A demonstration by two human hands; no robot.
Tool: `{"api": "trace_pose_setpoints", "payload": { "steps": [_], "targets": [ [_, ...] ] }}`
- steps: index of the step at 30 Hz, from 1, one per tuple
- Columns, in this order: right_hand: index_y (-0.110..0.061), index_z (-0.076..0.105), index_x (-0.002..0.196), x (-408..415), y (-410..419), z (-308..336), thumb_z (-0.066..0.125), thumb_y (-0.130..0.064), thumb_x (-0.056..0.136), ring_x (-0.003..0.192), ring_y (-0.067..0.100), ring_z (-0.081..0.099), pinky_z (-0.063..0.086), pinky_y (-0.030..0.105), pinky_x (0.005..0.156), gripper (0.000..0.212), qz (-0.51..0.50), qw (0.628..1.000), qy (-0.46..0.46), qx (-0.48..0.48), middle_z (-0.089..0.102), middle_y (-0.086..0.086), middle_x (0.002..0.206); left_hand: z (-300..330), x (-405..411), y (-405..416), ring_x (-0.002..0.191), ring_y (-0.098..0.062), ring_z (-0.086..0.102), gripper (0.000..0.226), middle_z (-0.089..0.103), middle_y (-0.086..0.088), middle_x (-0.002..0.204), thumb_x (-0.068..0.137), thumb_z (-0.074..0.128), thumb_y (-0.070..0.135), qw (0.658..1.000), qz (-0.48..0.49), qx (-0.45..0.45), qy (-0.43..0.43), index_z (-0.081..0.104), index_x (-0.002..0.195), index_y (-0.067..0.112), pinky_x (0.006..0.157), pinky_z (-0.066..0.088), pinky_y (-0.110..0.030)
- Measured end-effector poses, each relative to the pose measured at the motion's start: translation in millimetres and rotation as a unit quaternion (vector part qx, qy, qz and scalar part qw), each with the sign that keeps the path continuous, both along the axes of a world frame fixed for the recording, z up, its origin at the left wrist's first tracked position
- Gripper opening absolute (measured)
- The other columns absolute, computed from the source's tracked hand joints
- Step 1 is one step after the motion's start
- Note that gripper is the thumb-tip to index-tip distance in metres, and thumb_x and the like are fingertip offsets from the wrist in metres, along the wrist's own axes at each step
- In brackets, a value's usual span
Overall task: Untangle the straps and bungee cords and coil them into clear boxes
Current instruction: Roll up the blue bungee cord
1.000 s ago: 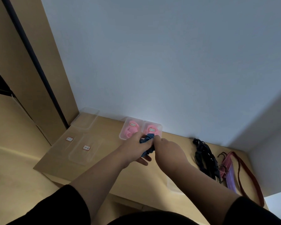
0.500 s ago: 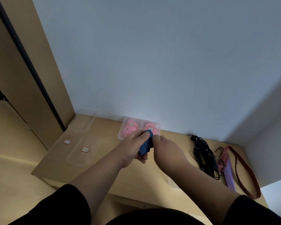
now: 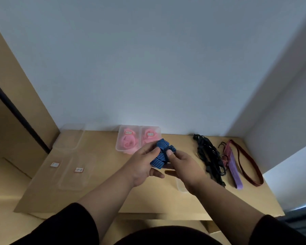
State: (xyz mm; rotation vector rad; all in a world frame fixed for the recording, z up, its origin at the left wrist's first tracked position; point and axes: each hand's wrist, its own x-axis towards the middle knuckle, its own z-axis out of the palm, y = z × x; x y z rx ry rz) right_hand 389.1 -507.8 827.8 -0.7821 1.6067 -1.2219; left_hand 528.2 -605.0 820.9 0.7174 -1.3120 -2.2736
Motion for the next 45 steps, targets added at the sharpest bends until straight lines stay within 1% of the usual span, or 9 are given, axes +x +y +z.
{"api": "trace_pose_setpoints", "payload": {
  "steps": [6,15,20,25,28,31,35,42,45],
  "targets": [
    [-0.021,0.067,0.119,-22.3,14.2,-9.1,0.049,-0.031,0.107,0.100,0.021,0.074,0.060,0.044,0.091,0.023,-0.088,0.994,-0.057,-0.015,0.076,0.004,0.111,-14.6,-33.9,3.7,0.097,-0.015,0.072,0.023,0.072,0.009,0.109,0.099,0.063,0.027,0.987,0.009,-0.117,-0.105,0.067,0.114,0.043,0.063,0.060,-0.037],
    [-0.018,0.064,0.120,-94.1,17.6,-41.4,0.064,-0.033,0.099,0.095,0.022,0.074,0.062,0.041,0.085,0.026,-0.147,0.985,0.000,0.094,0.074,0.006,0.105,-54.0,-103.9,9.8,0.075,-0.017,0.071,0.036,0.070,-0.003,0.091,0.092,0.072,0.017,0.943,0.030,-0.222,-0.246,0.064,0.125,0.008,0.075,0.063,-0.037],
    [-0.015,0.059,0.128,-122.3,9.8,-81.2,0.063,-0.034,0.099,0.096,0.024,0.071,0.062,0.045,0.085,0.035,-0.102,0.977,0.033,0.186,0.071,0.009,0.108,-81.2,-125.1,17.8,0.088,-0.025,0.071,0.036,0.070,-0.006,0.105,0.091,0.069,0.018,0.912,0.005,-0.242,-0.330,0.063,0.125,0.009,0.079,0.061,-0.039],
    [-0.015,0.053,0.127,-131.5,-0.8,-114.0,0.057,-0.039,0.100,0.093,0.022,0.066,0.060,0.045,0.083,0.036,-0.040,0.967,0.069,0.244,0.065,0.004,0.102,-103.1,-136.7,19.4,0.099,-0.014,0.064,0.033,0.071,0.003,0.109,0.089,0.067,0.026,0.836,-0.014,-0.326,-0.441,0.069,0.122,0.021,0.086,0.052,-0.032],
    [-0.017,0.050,0.129,-133.1,-5.2,-126.1,0.053,-0.041,0.101,0.085,0.013,0.058,0.052,0.032,0.068,0.037,0.001,0.958,0.095,0.272,0.057,-0.005,0.092,-113.2,-139.8,24.6,0.095,-0.013,0.063,0.032,0.071,0.003,0.106,0.090,0.065,0.026,0.818,-0.015,-0.330,-0.471,0.069,0.122,0.024,0.078,0.049,-0.029],
    [-0.016,0.049,0.127,-134.9,-11.4,-132.5,0.050,-0.041,0.102,0.085,0.015,0.059,0.052,0.034,0.070,0.036,0.036,0.950,0.123,0.284,0.057,-0.003,0.092,-118.0,-144.8,27.8,0.087,-0.015,0.057,0.027,0.062,0.004,0.094,0.089,0.062,0.026,0.790,-0.007,-0.367,-0.492,0.071,0.114,0.025,0.064,0.040,-0.027],
    [-0.012,0.054,0.123,-138.0,-20.5,-135.4,0.051,-0.037,0.102,0.090,0.021,0.063,0.057,0.042,0.082,0.032,0.062,0.945,0.140,0.289,0.064,0.005,0.100,-121.9,-150.9,30.4,0.079,-0.014,0.051,0.026,0.056,0.004,0.093,0.083,0.060,0.021,0.791,0.011,-0.378,-0.481,0.070,0.106,0.027,0.056,0.033,-0.024],
    [-0.017,0.060,0.128,-135.4,-22.6,-143.9,0.046,-0.031,0.104,0.097,0.024,0.062,0.055,0.042,0.090,0.030,0.106,0.951,0.146,0.252,0.064,0.002,0.104,-136.2,-149.7,33.2,0.099,-0.022,0.054,0.035,0.046,-0.004,0.119,0.088,0.060,0.019,0.781,0.052,-0.338,-0.523,0.058,0.122,0.020,0.086,0.048,-0.036],
    [-0.017,0.053,0.134,-134.2,-19.7,-146.6,0.045,-0.034,0.104,0.100,0.023,0.061,0.054,0.041,0.090,0.035,0.118,0.948,0.155,0.252,0.063,0.002,0.110,-139.3,-147.4,35.1,0.106,-0.026,0.055,0.052,0.040,-0.004,0.126,0.087,0.064,0.018,0.785,0.087,-0.320,-0.524,0.049,0.136,0.017,0.087,0.046,-0.033]
  ]
}}
